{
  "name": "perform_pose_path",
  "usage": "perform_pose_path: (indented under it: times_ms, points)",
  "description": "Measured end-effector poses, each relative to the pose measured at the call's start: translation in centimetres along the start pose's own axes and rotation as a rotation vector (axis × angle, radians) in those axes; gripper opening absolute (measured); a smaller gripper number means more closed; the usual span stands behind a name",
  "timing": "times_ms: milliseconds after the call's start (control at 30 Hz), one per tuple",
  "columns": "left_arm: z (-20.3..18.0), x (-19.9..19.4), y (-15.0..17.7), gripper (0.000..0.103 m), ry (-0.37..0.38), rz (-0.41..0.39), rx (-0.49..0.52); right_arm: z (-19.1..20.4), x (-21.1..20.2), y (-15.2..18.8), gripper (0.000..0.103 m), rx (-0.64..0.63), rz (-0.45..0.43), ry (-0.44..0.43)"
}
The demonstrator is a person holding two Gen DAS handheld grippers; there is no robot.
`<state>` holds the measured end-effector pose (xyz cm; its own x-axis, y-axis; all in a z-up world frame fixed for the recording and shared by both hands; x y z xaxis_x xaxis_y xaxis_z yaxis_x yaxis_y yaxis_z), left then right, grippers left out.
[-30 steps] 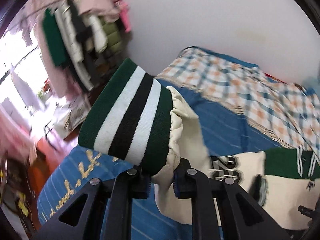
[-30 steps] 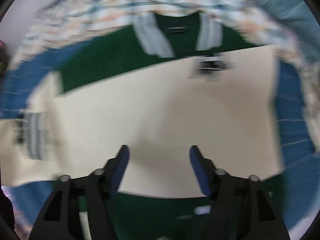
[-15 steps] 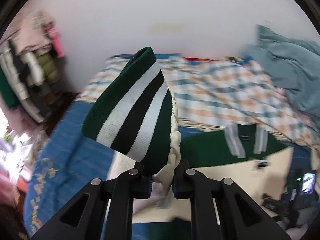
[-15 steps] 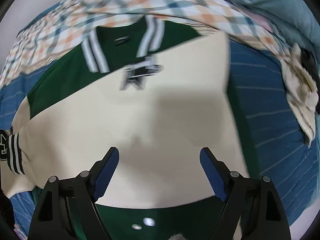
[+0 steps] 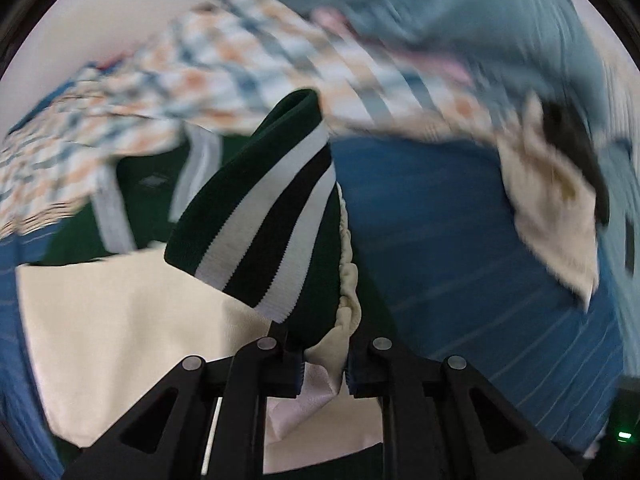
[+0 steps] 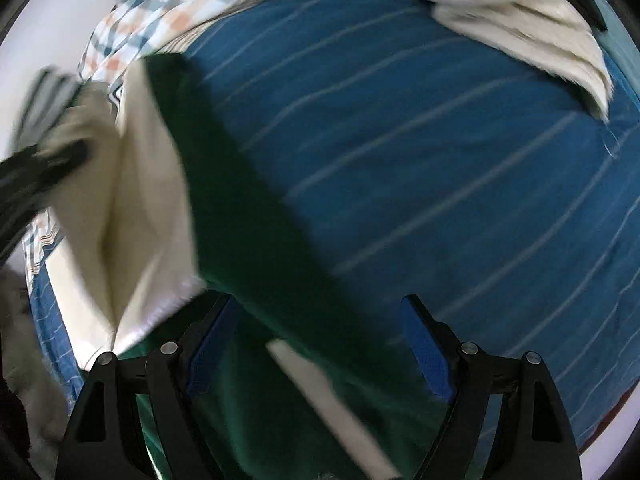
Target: Fold large clothes
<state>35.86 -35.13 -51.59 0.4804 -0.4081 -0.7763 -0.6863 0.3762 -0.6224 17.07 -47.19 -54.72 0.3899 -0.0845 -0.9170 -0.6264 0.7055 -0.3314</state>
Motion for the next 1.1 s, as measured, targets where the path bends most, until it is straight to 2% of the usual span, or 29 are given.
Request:
perform_pose_path:
  times_ms: [67, 100, 133, 167, 200, 233, 367, 500, 533, 567, 600, 667, 700, 767, 833, 900, 967, 1000, 1100]
  points:
    - [-0.6, 1.4, 1.0, 0.019, -0.022, 0.045, 0.031, -0.4, -0.3, -0.3, 0.085, -0.025, -0.006, -0.020]
    - [-0.6, 1.3, 1.1, 0.026, -0.013, 0.053, 0.020, -0.4, -0.3, -0.5, 0.085, -0.048, -0.007, -0.034]
    - [-0.7, 1.1, 1.2, 0.045, 0.006, 0.056, 0.003, -0.2, -0.4, -0.5, 0.085, -0.074, -0.005, -0.047]
    - [-0.7, 0.9, 1.3, 0.060, 0.026, 0.053, -0.017, 0.2, -0.3, -0.6, 0.085, -0.102, -0.002, -0.062]
    - [-0.5, 0.0, 1.0, 0.089, 0.045, 0.034, -0.049, 1.1, -0.3, -0.4, 0.085, -0.146, 0.010, -0.087]
    - [-0.3, -0.7, 0.7, 0.095, 0.046, 0.017, -0.062, 1.9, 0.0, -0.2, 0.084, -0.183, 0.026, -0.109]
    - [1.8, -3.2, -0.2, 0.095, 0.004, -0.025, -0.107, 5.6, 2.1, 0.7, 0.084, -0.352, 0.075, -0.129]
    - [7.2, -7.2, 1.4, 0.096, -0.128, -0.045, -0.186, 8.0, 5.1, 1.0, 0.084, -0.401, 0.132, -0.180]
    - [9.5, -9.0, 2.7, 0.096, -0.174, -0.049, -0.219, 8.3, 5.9, 0.4, 0.084, -0.381, 0.126, -0.188]
    - [11.4, -10.6, 4.1, 0.096, -0.223, -0.047, -0.239, 8.2, 6.1, -0.1, 0.076, -0.351, 0.114, -0.196]
    - [12.8, -11.3, 5.2, 0.096, -0.263, -0.043, -0.248, 7.8, 6.2, -0.9, 0.070, -0.296, 0.105, -0.212]
    - [17.0, -13.2, 8.8, 0.096, -0.396, -0.007, -0.278, 6.5, 6.4, -2.6, 0.062, -0.144, 0.098, -0.267]
    - [19.7, -14.1, 11.6, 0.096, -0.475, 0.028, -0.305, 5.6, 6.5, -3.1, 0.060, -0.106, 0.086, -0.259]
    - [22.8, -14.2, 15.3, 0.096, -0.558, 0.093, -0.329, 2.6, 7.0, -3.9, 0.058, 0.033, 0.080, -0.225]
    - [26.1, -13.5, 19.6, 0.096, -0.651, 0.179, -0.324, 0.1, 8.2, -3.1, 0.058, 0.117, 0.142, -0.176]
    - [28.0, -12.6, 21.9, 0.096, -0.705, 0.228, -0.314, -0.5, 8.1, -3.0, 0.058, 0.094, 0.132, -0.150]
    - [29.6, -11.3, 23.2, 0.096, -0.726, 0.256, -0.341, 0.6, 7.3, -3.3, 0.059, -0.026, 0.112, -0.127]
    - [30.8, -10.9, 23.4, 0.098, -0.767, 0.253, -0.349, 0.9, 7.2, -3.5, 0.059, -0.067, 0.103, -0.117]
    - [33.4, -10.6, 22.7, 0.098, -0.829, 0.220, -0.412, 2.8, 7.3, -4.2, 0.059, -0.230, 0.061, -0.094]
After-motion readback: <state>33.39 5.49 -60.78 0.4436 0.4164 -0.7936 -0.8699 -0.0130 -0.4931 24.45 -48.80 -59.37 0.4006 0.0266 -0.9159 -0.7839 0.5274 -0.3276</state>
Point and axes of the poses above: each gripper's, at about its wrist camera, not at the fingertips, and x roughly the way its jaws point, z to its left, y to its underside, the point moved 8 cm from there along x, roughly the way its jaws point, and after that the axes turned 15 degrees about -z, right-handed, at the moved point
